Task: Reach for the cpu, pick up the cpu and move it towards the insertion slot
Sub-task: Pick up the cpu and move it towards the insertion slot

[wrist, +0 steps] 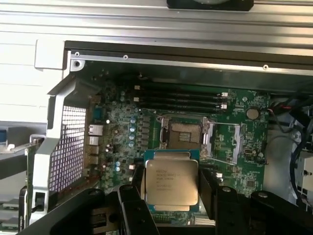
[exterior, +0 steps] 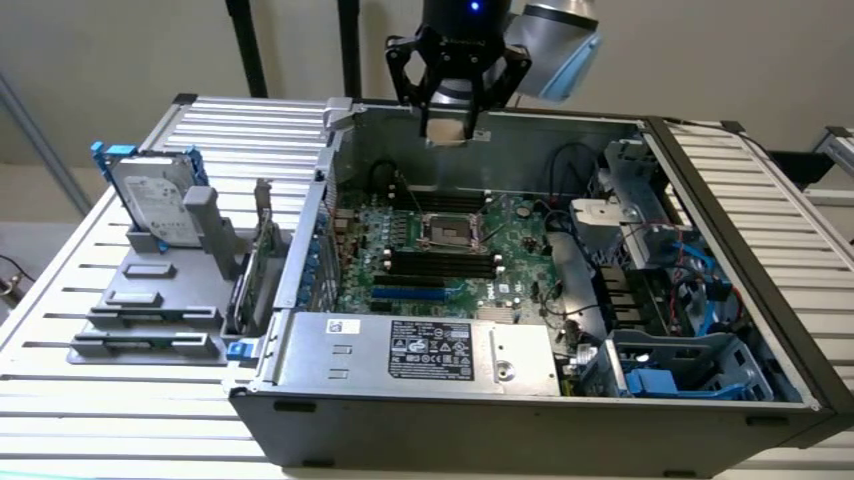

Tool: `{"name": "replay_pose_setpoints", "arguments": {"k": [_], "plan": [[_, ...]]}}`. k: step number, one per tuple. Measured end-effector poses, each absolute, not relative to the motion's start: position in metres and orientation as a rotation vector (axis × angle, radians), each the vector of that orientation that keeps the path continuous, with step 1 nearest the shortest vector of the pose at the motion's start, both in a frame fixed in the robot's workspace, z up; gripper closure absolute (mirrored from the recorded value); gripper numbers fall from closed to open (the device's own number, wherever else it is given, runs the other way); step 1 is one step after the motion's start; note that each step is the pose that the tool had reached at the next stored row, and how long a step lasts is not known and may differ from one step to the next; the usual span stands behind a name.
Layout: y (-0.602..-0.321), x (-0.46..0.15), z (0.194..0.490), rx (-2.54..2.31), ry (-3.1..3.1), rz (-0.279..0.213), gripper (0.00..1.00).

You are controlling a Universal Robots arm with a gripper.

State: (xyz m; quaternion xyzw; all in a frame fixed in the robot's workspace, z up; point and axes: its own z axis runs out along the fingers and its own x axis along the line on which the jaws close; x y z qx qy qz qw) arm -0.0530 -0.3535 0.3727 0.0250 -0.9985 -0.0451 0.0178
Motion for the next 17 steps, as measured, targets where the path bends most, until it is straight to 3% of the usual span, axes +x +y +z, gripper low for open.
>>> {"name": "replay_pose_setpoints", "arguments": {"k": [17], "plan": [[-0.34,-0.03,0.368,-0.024,-3.106,-0.138,0.46]]}}
